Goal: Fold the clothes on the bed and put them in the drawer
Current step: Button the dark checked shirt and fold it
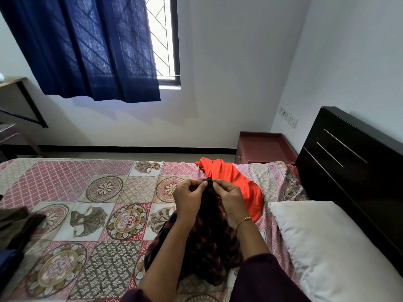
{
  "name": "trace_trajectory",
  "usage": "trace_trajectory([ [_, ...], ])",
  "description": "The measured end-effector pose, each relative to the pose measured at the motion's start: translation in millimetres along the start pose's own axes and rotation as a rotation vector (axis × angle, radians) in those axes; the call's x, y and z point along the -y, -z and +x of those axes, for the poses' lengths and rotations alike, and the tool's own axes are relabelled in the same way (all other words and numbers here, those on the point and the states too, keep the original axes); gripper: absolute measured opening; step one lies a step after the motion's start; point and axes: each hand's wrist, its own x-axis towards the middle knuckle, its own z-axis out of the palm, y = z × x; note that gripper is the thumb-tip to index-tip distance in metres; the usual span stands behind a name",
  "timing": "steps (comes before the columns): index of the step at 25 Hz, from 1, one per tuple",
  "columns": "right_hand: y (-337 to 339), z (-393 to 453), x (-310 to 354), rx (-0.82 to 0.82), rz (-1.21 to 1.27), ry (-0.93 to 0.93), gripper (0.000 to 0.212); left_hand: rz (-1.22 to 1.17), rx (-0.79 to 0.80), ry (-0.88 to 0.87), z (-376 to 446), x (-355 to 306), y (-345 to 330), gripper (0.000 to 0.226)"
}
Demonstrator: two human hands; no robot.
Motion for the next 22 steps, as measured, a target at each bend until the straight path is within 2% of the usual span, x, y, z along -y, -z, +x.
trace_trajectory([
  [4, 0.7, 0.5, -1.1, 0.000, -0.043, 0.021, 0.017, -0.082, 0.091, 0.007, -2.2, -0.2, 4.2, 0.015],
  [7, 1.6, 4.0, 2.2, -0.026, -0.216, 0.093, 0.013, -0.132, 0.173, -0.023, -1.3, -1.6, 8.2, 0.011],
  [10, 0.4, 7.7, 8.8, -0.055, -0.407, 0.155, 0.010, -0.171, 0.225, -0.049, -1.8, 0.5, 11.3, 0.019],
  [14, -0.6, 13.1, 11.9, -0.061, -0.509, 0.137, 0.022, -0.135, 0.300, -0.061, -1.2, 7.7, 12.1, 0.022],
  [19, -3.8, 16.2, -1.5, -0.150, -0.504, 0.102, 0.026, 0.238, 0.099, -0.314, 1.5, 4.1, 4.6, 0.006],
  [22, -5.6, 14.6, -12.1, -0.172, -0.461, 0.126, 0.029, 0.359, 0.047, -0.225, -1.0, 2.9, -1.0, 0.010],
])
